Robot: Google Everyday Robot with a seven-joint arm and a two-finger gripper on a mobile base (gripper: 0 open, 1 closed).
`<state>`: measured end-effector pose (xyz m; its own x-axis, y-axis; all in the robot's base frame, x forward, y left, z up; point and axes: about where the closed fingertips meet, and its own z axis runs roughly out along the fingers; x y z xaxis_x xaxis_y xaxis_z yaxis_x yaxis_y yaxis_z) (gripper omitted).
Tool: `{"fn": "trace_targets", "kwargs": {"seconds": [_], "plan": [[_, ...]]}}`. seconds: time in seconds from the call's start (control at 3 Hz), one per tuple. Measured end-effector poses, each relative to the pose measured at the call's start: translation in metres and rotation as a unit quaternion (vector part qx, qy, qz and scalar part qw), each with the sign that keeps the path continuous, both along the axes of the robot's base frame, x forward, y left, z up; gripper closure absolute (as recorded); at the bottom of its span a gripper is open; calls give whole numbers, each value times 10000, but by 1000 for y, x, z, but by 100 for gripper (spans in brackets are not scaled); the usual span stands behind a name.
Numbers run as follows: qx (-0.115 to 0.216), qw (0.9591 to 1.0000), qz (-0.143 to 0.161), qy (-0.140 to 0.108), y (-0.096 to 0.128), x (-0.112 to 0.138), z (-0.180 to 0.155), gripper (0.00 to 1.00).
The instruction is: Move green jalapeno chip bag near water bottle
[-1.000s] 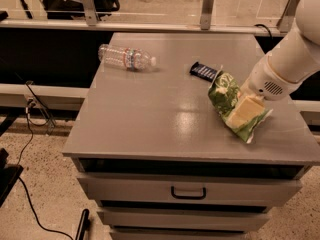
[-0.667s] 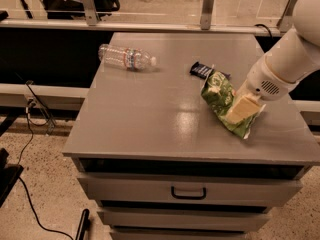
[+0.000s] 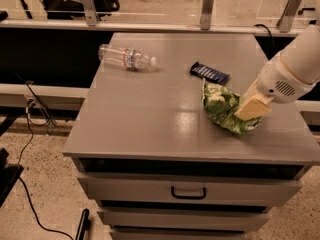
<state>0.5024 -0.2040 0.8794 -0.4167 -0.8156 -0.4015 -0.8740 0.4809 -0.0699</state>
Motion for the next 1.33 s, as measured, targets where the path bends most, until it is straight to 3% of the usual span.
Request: {"fn": "trace_targets", "kwargs": {"seconds": [0.33,0.67,1.0,1.33], "plan": [[205,9994,93,-247,6,17,19,100],[451,9971,312,-533,31,52,32,100],[788,9919,598,-799,72,89,38,100],[836,9878,862,-995,111,113,31,100]]}}
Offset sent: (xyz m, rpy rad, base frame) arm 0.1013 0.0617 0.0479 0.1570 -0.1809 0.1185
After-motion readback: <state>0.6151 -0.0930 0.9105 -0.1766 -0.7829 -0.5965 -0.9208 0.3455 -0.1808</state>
